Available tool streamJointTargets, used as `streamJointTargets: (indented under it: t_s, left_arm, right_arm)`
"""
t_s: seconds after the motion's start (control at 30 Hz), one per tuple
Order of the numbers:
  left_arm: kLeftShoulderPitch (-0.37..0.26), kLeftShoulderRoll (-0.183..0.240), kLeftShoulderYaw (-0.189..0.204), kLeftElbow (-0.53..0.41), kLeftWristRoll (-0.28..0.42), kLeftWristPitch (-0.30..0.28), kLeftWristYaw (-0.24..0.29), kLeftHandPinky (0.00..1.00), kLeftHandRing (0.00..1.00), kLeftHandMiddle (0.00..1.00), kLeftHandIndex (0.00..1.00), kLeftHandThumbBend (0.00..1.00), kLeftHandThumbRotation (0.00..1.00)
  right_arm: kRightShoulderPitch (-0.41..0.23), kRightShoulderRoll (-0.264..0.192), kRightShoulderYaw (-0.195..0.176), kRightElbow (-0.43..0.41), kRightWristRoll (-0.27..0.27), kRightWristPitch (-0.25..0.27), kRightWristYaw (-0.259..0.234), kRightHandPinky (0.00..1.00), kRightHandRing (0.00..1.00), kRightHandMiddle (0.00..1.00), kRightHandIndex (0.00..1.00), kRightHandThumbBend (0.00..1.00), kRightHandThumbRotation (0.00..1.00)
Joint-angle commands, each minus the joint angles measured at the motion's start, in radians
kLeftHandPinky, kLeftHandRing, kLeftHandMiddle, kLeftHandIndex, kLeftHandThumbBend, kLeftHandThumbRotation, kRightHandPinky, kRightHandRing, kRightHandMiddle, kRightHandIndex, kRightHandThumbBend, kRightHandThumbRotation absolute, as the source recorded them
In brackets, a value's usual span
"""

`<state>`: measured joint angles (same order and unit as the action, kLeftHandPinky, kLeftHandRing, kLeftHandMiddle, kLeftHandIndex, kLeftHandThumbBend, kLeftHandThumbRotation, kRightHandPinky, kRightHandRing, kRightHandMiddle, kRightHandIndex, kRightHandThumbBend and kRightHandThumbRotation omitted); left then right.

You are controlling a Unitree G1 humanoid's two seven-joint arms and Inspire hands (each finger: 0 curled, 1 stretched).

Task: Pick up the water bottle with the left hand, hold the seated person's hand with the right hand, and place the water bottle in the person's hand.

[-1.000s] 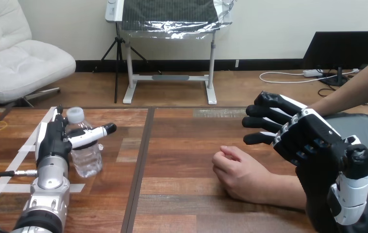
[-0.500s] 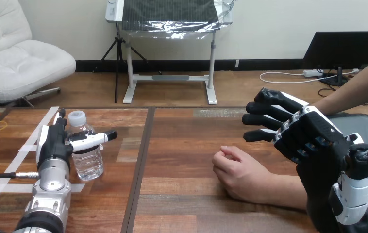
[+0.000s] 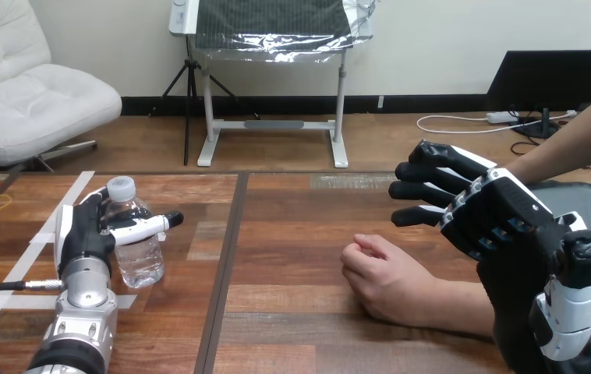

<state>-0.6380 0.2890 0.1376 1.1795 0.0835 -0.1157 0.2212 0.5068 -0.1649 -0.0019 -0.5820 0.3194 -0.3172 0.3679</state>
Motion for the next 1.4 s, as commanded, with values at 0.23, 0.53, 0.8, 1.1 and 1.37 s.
streamJointTargets:
  t_s: [0.23,0.53,0.8,1.1,1.37]
  left_arm:
    - [-0.070,-0.022,-0.002,-0.022,-0.008,-0.015,0.038,0.36,0.45,0.51,0.55,0.80,0.00]
    - [-0.064,-0.023,-0.009,-0.021,0.000,-0.036,0.052,0.31,0.37,0.44,0.48,0.73,0.00]
    - [-0.059,-0.024,-0.013,-0.028,0.005,-0.038,0.053,0.29,0.35,0.41,0.44,0.70,0.00]
    - [-0.057,-0.022,-0.014,-0.025,0.009,-0.041,0.051,0.30,0.35,0.42,0.44,0.70,0.00]
    - [-0.050,-0.020,-0.016,-0.030,0.014,-0.053,0.053,0.30,0.35,0.42,0.43,0.69,0.00]
  right_arm:
    - [-0.030,-0.001,-0.004,-0.036,0.011,-0.010,-0.006,0.65,0.74,0.76,0.77,0.87,1.00]
    - [-0.029,0.000,-0.005,-0.034,0.010,-0.009,-0.007,0.65,0.74,0.76,0.77,0.88,1.00]
    - [-0.027,-0.001,-0.004,-0.035,0.013,-0.004,-0.006,0.66,0.75,0.77,0.78,0.88,1.00]
    - [-0.030,0.001,-0.003,-0.028,0.009,-0.013,-0.004,0.66,0.75,0.77,0.78,0.86,1.00]
    - [-0.032,0.002,-0.002,-0.023,0.010,-0.012,-0.005,0.66,0.75,0.77,0.78,0.86,1.00]
